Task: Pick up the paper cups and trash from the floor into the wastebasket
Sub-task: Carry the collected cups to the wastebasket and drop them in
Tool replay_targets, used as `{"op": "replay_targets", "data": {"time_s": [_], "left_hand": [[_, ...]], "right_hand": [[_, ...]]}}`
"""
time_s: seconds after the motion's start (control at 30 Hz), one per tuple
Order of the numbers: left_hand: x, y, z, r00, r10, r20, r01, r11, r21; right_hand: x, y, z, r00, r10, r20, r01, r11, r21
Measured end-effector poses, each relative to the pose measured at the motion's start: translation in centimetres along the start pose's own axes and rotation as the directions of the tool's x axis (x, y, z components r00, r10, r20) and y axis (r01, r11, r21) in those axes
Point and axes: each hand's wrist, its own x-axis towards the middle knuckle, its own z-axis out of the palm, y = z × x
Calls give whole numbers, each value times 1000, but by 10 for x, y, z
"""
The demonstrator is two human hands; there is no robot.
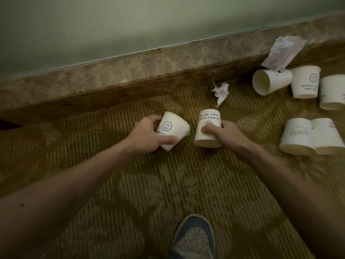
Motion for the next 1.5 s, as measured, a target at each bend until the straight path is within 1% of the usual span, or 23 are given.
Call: {"op": "replay_targets", "data": {"time_s": [0.03, 0.07, 0.13, 0.2, 0.23, 0.37, 0.5, 0.6, 0.73, 0.87, 0.93, 0.97, 1.03, 1.1, 1.13, 1.17, 1.2, 1.23, 1.27, 1.33, 1.4, 1.43, 1.5], "left_hand": [[-1, 3, 2, 1000, -24, 20, 25, 996, -84], [-2, 6, 4, 998, -45, 43, 51, 985, -167], [-3, 12, 8, 991, -61, 118, 96, 943, -320], [-3, 17, 13, 978, -38, 205, 120, 906, -406], [-2, 20, 16, 970, -21, 241, 122, 904, -411], [4, 33, 25, 939, 11, 344, 148, 889, -432], [9, 48, 33, 917, 11, 399, 182, 879, -440], [11, 57, 42, 876, 17, 482, 225, 870, -439], [12, 65, 56, 828, 77, 555, 238, 849, -472], [13, 71, 68, 815, 82, 573, 245, 849, -469], [15, 75, 72, 822, 61, 566, 230, 874, -428], [17, 78, 73, 834, 50, 549, 195, 905, -379], [23, 88, 74, 891, 23, 453, 93, 968, -232], [36, 97, 77, 972, 49, 232, -25, 994, -107], [44, 100, 78, 990, 101, 94, -97, 994, -45], [51, 104, 78, 986, 167, -23, -166, 985, 36], [58, 108, 76, 967, 236, -102, -223, 967, 121], [64, 111, 75, 944, 299, -136, -272, 944, 188], [71, 114, 74, 929, 350, -120, -316, 919, 235], [84, 119, 74, 914, 405, 30, -395, 868, 300], [98, 125, 75, 895, 395, 208, -446, 804, 393], [104, 128, 76, 888, 376, 266, -458, 776, 433], [115, 131, 79, 880, 346, 324, -470, 728, 499]], "right_hand": [[-5, 5, 1, 998, 41, 51, -46, 992, 116], [-10, 9, 2, 993, 63, 100, -88, 959, 268], [-17, 17, 3, 987, 28, 156, -114, 810, 575], [-23, 24, 3, 986, -46, 161, -91, 663, 743], [-25, 26, 2, 985, -77, 157, -75, 623, 779], [-29, 28, -7, 977, -141, 163, -60, 547, 835], [-31, 30, -18, 975, -186, 118, -3, 524, 851], [-31, 30, -25, 978, -197, 67, 53, 548, 835], [-29, 30, -35, 984, -179, 20, 88, 571, 816], [-23, 34, -47, 987, -158, -17, 112, 610, 785], [-20, 34, -54, 989, -145, -1, 94, 635, 767], [-18, 35, -57, 991, -135, 4, 86, 652, 753], [-13, 36, -63, 993, -119, 1, 81, 682, 727], [-9, 39, -68, 994, -105, -5, 79, 708, 701], [-8, 40, -70, 995, -101, -8, 78, 719, 690], [-6, 42, -72, 995, -97, -11, 79, 726, 683], [-4, 43, -73, 995, -94, -16, 80, 728, 680], [-3, 45, -74, 996, -91, -22, 82, 734, 675], [-2, 47, -74, 996, -83, -28, 81, 745, 662], [-2, 51, -75, 997, -69, -33, 74, 769, 635], [-2, 54, -76, 998, -64, -27, 66, 772, 633], [-3, 55, -78, 998, -59, -25, 62, 776, 628], [-5, 57, -79, 998, -58, -21, 59, 795, 604]]}}
